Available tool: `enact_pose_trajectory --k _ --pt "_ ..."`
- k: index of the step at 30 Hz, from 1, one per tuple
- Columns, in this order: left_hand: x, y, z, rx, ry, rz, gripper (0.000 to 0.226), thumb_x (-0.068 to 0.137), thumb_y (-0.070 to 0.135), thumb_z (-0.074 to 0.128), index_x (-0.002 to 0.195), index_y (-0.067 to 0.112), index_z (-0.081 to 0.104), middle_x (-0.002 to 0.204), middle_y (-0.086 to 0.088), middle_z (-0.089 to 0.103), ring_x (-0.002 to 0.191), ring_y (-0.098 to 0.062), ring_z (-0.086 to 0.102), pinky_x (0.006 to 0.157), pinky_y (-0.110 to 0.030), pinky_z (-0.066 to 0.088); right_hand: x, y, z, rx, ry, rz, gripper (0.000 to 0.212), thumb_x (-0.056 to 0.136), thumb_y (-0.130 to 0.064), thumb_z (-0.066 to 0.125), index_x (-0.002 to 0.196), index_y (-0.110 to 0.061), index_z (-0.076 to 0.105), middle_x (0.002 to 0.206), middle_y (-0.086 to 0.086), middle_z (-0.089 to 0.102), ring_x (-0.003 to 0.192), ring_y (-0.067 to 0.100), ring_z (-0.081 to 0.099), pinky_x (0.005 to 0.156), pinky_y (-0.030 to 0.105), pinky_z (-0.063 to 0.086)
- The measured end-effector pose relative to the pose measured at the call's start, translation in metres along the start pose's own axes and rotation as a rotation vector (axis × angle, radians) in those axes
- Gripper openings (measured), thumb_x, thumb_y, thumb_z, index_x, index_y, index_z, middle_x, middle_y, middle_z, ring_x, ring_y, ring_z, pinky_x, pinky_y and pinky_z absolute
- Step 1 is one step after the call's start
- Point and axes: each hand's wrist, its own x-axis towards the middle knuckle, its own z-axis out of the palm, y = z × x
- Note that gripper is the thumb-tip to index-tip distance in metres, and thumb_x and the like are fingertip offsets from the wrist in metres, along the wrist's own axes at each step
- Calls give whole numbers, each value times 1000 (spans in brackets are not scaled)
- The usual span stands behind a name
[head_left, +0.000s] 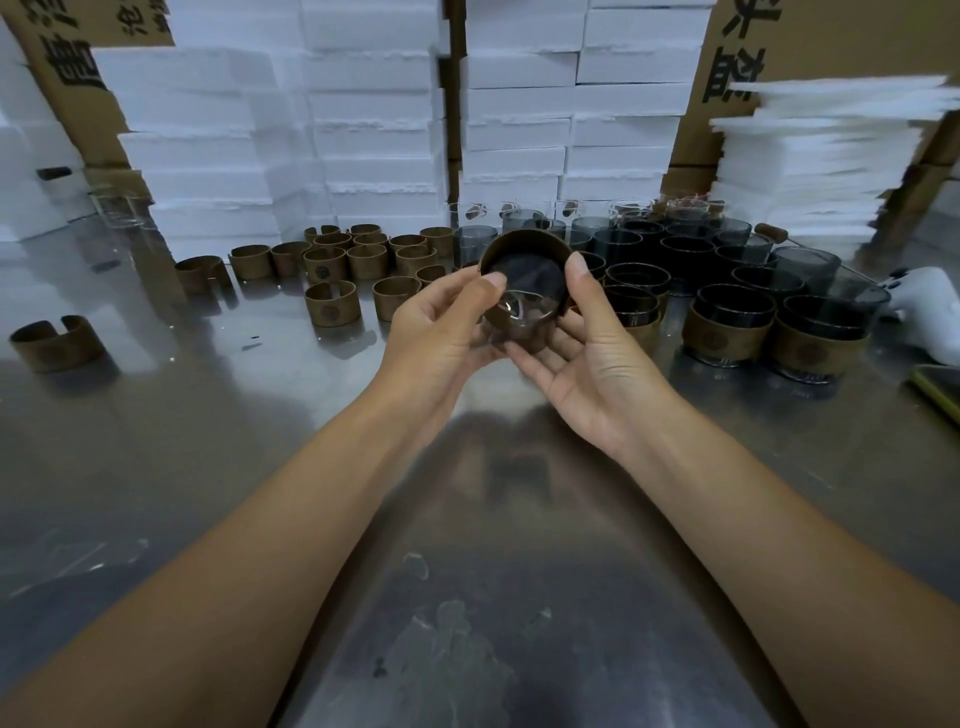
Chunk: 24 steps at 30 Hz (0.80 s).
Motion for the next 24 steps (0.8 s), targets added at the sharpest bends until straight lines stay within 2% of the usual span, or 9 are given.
enact_pose_trajectory --k 2,5,7,8,11,14,19,24 --pt "1 0 -1 11 -41 -11 26 91 15 60 112 0 63 96 -8 72 88 -20 68 75 -27 56 1 0 -2 -37 -45 7 66 59 -53 65 107 -7 62 87 7 76 83 16 73 63 24 58" --pt "2 1 -5 27 -116 -50 16 87 22 63 92 11 74 94 -9 73 90 -20 69 84 -29 56 -1 -1 -5 -124 -105 -11 62 65 -58 58 105 -11 64 90 2 76 88 12 72 65 22 57" --pt "2 2 -9 18 -152 -73 17 78 30 66 77 18 78 91 -7 74 88 -18 70 85 -29 56 -2 -2 -6 -174 -94 -20 57 74 -59 55 106 -13 65 89 -1 76 90 10 71 64 20 57" --pt "3 3 -11 18 -165 -81 19 76 33 66 76 18 78 93 -7 74 90 -19 71 85 -29 56 -2 -2 -6 -194 -78 -20 53 79 -59 53 106 -15 66 88 -2 76 89 9 71 63 19 56" --pt "4 0 -17 26 -195 -94 28 77 34 66 95 12 73 105 -13 72 103 -26 68 88 -30 55 -2 -2 -6 -217 -29 -10 42 89 -55 49 102 -18 66 84 -4 75 86 7 71 62 18 53" --pt "5 -1 -20 45 -203 -103 49 77 36 66 113 4 64 112 -14 70 107 -27 66 93 -32 53 -1 -1 -6 -191 10 -7 36 92 -50 50 99 -19 66 81 -4 75 83 7 71 65 21 51" --pt "5 -2 -21 77 -202 -101 50 71 38 66 111 9 64 108 -11 72 103 -27 68 85 -28 56 2 -2 -7 -89 48 32 31 92 -44 54 97 -15 64 73 -3 72 81 11 67 65 24 49" --pt "3 -3 -19 85 -159 -105 53 66 36 66 110 7 61 101 -10 73 96 -27 70 73 -24 57 3 -3 -6 -55 79 51 29 92 -41 54 90 -14 63 75 0 66 80 13 61 66 24 48"
